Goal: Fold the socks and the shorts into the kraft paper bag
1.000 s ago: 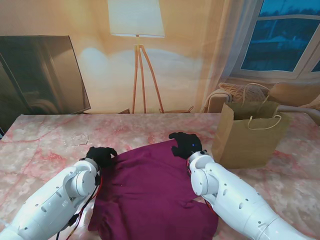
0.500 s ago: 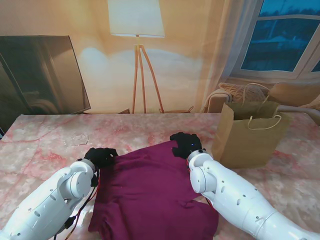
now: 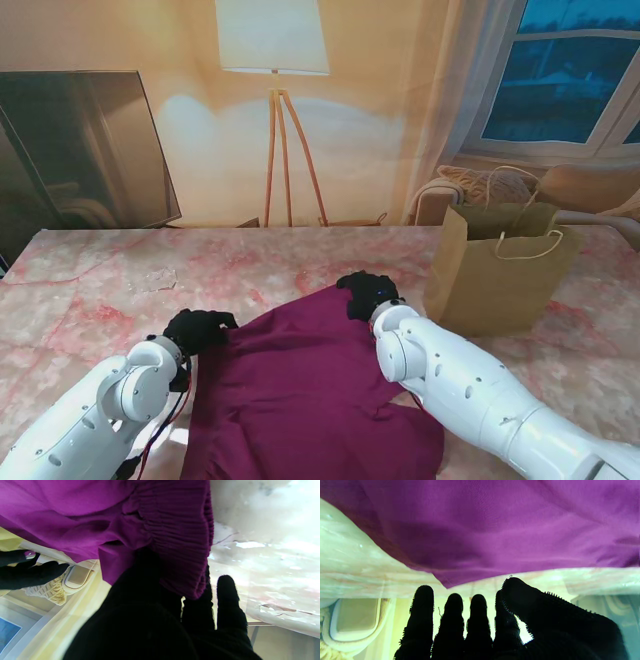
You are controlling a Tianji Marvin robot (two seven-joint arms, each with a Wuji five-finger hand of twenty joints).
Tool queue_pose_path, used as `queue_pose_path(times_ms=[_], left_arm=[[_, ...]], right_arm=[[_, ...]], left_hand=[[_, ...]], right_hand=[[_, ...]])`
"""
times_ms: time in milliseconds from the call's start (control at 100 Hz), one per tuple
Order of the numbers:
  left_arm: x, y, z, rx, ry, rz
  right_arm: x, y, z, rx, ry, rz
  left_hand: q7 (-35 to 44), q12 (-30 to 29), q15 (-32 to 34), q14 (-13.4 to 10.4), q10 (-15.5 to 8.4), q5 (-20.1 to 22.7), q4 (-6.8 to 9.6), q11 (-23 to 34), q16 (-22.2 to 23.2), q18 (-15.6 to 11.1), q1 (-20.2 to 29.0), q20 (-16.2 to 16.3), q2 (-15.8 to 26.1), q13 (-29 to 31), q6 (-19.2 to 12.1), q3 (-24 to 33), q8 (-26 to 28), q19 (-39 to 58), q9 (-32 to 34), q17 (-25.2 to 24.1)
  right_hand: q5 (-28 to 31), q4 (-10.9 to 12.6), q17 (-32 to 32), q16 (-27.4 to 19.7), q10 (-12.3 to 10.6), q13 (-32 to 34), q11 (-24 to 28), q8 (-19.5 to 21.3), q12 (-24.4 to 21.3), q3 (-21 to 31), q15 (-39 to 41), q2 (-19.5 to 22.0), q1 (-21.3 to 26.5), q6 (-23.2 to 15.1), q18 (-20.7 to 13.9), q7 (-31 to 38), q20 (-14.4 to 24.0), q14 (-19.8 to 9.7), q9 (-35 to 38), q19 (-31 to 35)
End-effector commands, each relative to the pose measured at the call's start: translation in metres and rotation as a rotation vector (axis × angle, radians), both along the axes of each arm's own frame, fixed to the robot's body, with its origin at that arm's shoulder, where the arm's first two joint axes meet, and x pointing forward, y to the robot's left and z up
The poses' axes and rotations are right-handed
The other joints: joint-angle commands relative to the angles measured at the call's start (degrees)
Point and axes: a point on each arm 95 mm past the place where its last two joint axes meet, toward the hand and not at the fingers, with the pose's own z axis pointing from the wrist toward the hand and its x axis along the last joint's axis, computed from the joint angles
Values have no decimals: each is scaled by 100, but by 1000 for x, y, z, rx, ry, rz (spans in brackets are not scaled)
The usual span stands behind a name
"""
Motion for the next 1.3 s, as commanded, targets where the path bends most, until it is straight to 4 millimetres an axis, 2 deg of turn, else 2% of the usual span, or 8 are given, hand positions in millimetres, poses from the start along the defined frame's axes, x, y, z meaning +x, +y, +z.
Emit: queue_pose_path(times_ms=[0, 250, 440, 790, 900, 980, 1140, 1290], left_arm=[[-3, -2, 0, -16, 2, -7], [-7, 2, 1, -56, 51, 14], [-9, 7, 0, -70, 68, 41], [-16, 9, 0, -76, 85, 7], [-18, 9, 0, -67, 99, -4], [-19, 9, -1, -70, 101, -4], [-21, 10, -2, -73, 103, 3], [-22, 11, -3, -70, 95, 12]], right_arm=[[0, 4, -3, -21, 38, 3], [-2, -1, -17, -50, 129, -13], [-7, -5, -20, -50, 59, -21], [-6, 3, -26, 26, 45, -112], [-7, 4, -30, -5, 62, -125], [-8, 4, -32, -68, 77, -98], [-10, 0, -33, -151, 90, -68], [-12, -4, -34, -197, 57, -72]], left_hand=[[353, 665, 136, 72, -227, 246, 231, 965, 116, 67, 437, -49, 306, -69, -146, 274, 129, -88, 302, -99], [131, 1154, 31, 141, -105, -62, -48, 1073, 132, -27, -981, -288, -566, -268, 377, 1809, -422, -423, 193, -231], [48, 1048, -2, 172, -112, -147, 41, 1275, 106, -143, -1578, -556, -709, -133, 784, 2063, -730, -514, 128, -244], [49, 1050, -261, 84, -162, -279, 61, 1228, -6, -142, -1813, -703, -596, -460, 648, 2147, -592, -631, -134, -456], [8, 1071, -372, 54, -193, -292, 56, 1173, -89, -167, -1767, -711, -570, -500, 633, 2081, -569, -673, -170, -474], [-10, 1064, -463, 46, -187, -286, 50, 1106, -181, -183, -1708, -700, -559, -470, 633, 2011, -551, -686, -163, -464], [-48, 979, -601, 38, -189, -290, 38, 953, -324, -205, -1633, -693, -528, -465, 624, 1914, -559, -713, -185, -481], [-82, 859, -629, 36, -192, -327, 15, 792, -418, -67, -1545, -672, -469, -457, 607, 1736, -573, -729, -223, -497]], right_hand=[[-314, 235, 104, 60, -88, 186, -99, -53, -89, 10, 150, 159, 69, -61, -8, -48, 449, -30, -236, 383], [-379, 293, 794, 1734, 133, 1346, 754, -134, 316, 9, 1649, 96, -433, 153, 447, -142, 2565, 621, 901, 2287], [-313, 254, 1926, 3243, -80, 2763, 2459, -245, 1369, -11, 3634, -183, -1281, 260, 633, -69, 3113, 865, 2245, 3673], [-480, -60, 5298, 3141, -371, 5470, 3848, -883, 1301, -363, 5845, 47, -549, -258, 1113, 1310, 1490, 1119, 5182, 6053], [-638, -109, 5234, 2957, -513, 5479, 3832, -869, 1174, -32, 5833, -674, -484, -472, 911, 1294, 1424, 946, 4934, 5974], [-974, -937, 4463, 3279, -909, 5121, 4133, -1020, 1874, 235, 5703, -1729, -492, -313, 417, 1193, 1766, 623, 3561, 5845], [-169, -758, 2922, 4536, -1068, 3543, 4501, -909, 3377, 658, 5876, -2700, -544, 4, 222, 1039, 2697, 228, 2049, 5178], [2554, -671, 2579, 4888, -1096, 3163, 4525, 923, 4278, 882, 5904, -3624, -427, -1382, 316, 1899, 3155, 217, 1966, 5017]])
